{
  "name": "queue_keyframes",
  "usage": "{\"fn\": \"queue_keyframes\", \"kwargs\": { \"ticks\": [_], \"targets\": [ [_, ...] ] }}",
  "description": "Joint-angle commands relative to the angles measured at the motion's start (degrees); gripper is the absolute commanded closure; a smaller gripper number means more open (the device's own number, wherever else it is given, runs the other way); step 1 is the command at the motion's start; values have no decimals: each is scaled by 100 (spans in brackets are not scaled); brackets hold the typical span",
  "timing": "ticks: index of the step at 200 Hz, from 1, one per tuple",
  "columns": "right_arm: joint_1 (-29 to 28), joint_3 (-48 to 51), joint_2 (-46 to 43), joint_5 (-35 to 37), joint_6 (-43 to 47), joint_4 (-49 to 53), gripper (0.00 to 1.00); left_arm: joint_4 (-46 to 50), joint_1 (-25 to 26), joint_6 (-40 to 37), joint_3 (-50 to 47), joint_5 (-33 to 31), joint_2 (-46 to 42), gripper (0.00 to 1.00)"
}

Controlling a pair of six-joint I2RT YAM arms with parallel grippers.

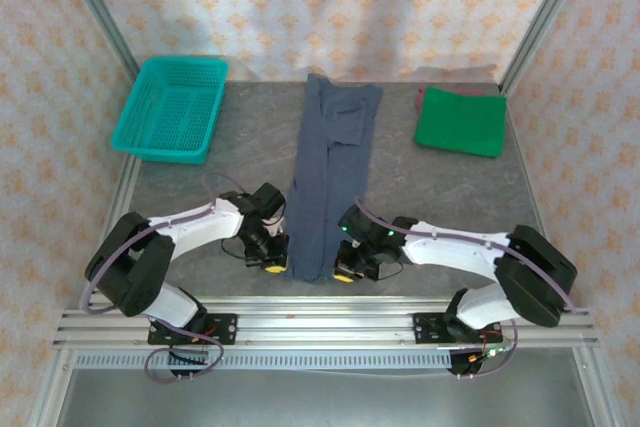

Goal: Fold and stack the t-shirts

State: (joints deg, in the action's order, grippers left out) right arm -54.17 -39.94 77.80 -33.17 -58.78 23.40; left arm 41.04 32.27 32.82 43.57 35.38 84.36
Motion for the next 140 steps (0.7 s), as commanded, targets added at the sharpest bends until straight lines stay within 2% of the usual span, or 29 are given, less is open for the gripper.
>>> {"fn": "queue_keyframes", "kwargs": {
  "ticks": [1, 77, 110, 140],
  "targets": [
    [21, 119, -321, 153, -133, 568, 100, 528, 25, -144, -120, -233, -369, 100],
    [144, -329, -968, 249, 6, 1790, 100, 1052, 17, 95, 643, -521, -816, 100],
    [740, -693, -1105, 249, 491, 2228, 100, 1140, -71, 48, 1310, -457, -575, 100],
    [1437, -1277, -658, 109, 1248, 2588, 100, 1203, -237, -131, 2035, -439, -27, 100]
  ]
}}
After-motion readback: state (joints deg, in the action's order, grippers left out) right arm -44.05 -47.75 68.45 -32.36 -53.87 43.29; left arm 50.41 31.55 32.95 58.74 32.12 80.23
